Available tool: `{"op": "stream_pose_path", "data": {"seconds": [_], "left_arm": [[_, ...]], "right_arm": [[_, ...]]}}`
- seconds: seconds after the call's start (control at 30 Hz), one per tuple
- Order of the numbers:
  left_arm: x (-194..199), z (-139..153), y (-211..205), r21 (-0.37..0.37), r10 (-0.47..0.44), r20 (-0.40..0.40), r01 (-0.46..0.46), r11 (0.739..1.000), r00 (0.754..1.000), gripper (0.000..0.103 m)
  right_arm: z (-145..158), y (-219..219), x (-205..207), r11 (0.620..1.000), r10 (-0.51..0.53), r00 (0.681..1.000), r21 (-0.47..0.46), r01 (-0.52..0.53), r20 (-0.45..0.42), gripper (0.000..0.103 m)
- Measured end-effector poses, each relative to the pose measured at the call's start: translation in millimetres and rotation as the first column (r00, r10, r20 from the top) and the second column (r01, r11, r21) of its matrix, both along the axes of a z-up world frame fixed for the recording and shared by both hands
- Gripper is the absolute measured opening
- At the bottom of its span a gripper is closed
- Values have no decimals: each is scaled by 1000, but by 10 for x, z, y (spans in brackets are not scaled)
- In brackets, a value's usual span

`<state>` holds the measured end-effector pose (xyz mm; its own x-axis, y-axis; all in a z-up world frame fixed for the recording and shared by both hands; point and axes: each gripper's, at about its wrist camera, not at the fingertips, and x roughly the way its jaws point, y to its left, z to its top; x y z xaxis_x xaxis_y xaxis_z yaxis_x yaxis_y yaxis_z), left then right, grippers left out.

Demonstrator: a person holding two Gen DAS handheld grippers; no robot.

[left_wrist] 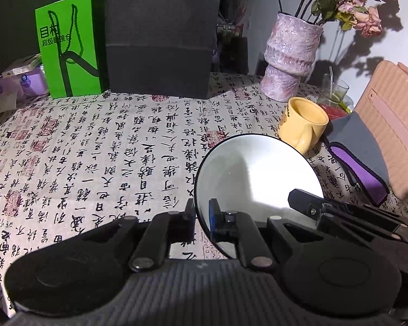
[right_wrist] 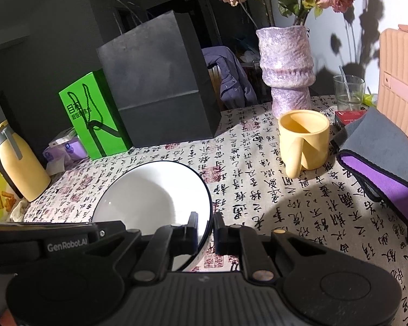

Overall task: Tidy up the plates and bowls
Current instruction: 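Lift the white bowl by its rim and carry it toward the blue bowl, then lower the held white bowl down into the blue bowl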

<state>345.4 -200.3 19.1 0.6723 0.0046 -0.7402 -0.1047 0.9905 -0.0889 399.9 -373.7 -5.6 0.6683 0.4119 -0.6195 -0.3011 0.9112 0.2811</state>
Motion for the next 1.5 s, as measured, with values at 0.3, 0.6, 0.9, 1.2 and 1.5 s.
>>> {"op": "stream_pose_path", "data": {"seconds": [0.3,0.6,0.9,1.2,1.5], "left_arm": [[-164,59,147,-20,13,18,-12,1000,1000,10],[-358,122,317,-36,32,36,-30,999,999,10],[-559,159,533,-61,58,53,-55,997,997,10],[-777,187,736,-78,87,66,-82,994,994,10],[-978,214,905,-84,113,80,-107,991,990,10]], "right_arm": [[98,130,-147,1000,12,1000,-14,-11,17,11],[182,303,-302,999,31,999,-32,-30,34,11],[240,494,-482,998,54,997,-42,-52,50,11],[274,671,-672,996,78,995,-38,-76,59,11],[297,831,-860,994,103,993,-38,-100,63,11]]}}
